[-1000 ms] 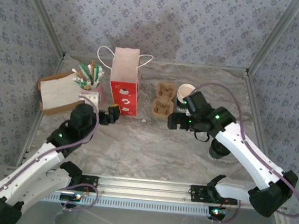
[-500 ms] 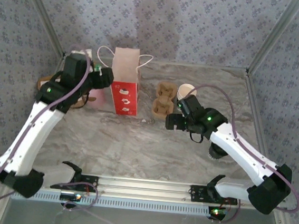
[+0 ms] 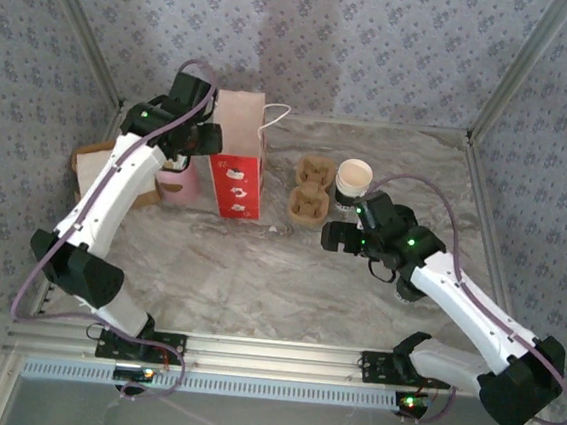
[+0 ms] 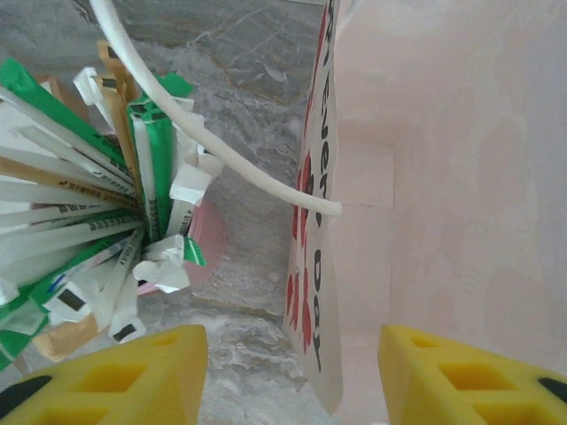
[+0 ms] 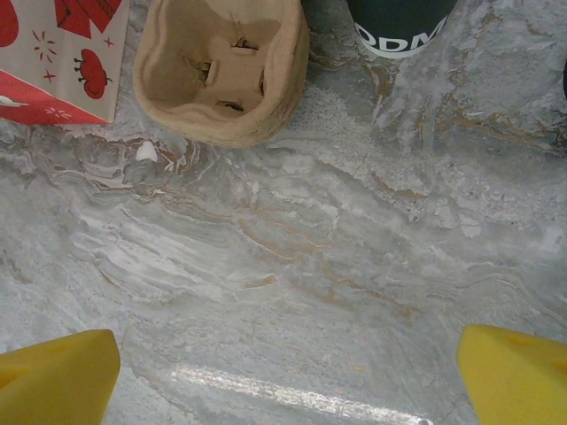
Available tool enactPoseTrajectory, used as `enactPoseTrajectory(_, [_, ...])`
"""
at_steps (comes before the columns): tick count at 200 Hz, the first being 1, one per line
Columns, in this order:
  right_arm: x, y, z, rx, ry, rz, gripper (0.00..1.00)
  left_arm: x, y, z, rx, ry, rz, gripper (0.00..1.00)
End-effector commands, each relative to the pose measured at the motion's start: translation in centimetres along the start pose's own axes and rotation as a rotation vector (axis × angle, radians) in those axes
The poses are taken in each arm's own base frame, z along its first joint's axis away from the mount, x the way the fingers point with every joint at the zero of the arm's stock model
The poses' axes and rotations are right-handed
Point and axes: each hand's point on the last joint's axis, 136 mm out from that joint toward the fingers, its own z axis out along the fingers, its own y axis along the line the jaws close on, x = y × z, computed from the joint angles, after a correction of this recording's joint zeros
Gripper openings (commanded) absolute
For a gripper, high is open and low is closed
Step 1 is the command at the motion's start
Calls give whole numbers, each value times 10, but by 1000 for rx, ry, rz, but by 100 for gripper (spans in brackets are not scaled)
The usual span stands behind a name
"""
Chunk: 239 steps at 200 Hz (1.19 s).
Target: Pack the takeout coffee
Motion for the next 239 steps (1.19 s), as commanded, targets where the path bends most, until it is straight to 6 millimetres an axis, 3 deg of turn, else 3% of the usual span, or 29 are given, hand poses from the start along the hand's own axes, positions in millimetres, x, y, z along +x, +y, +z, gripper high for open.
enactPoseTrajectory(1, [0, 3, -3, -40, -8, 6, 100, -7, -2, 0, 13, 7, -11, 47])
enactPoseTrajectory(60, [5, 4, -8, -71, -1, 12, 100, -2, -4, 24, 12, 61, -20, 21])
enactPoseTrajectory(91, [6, 3, -10, -74, 1, 12, 100, 2, -6, 26, 18, 84, -23, 8])
enactPoseTrajectory(118, [7, 1, -13, -70, 3, 10, 100, 9, -1, 12, 18, 100, -38, 2])
enactPoseTrajectory(148, [7, 1, -17, -80, -8, 11, 100, 26, 8, -10, 40, 96, -78, 2])
enactPoseTrajectory(239, [2, 9, -15, -107, 1, 17, 100, 107, 29, -72, 99, 121, -149, 2])
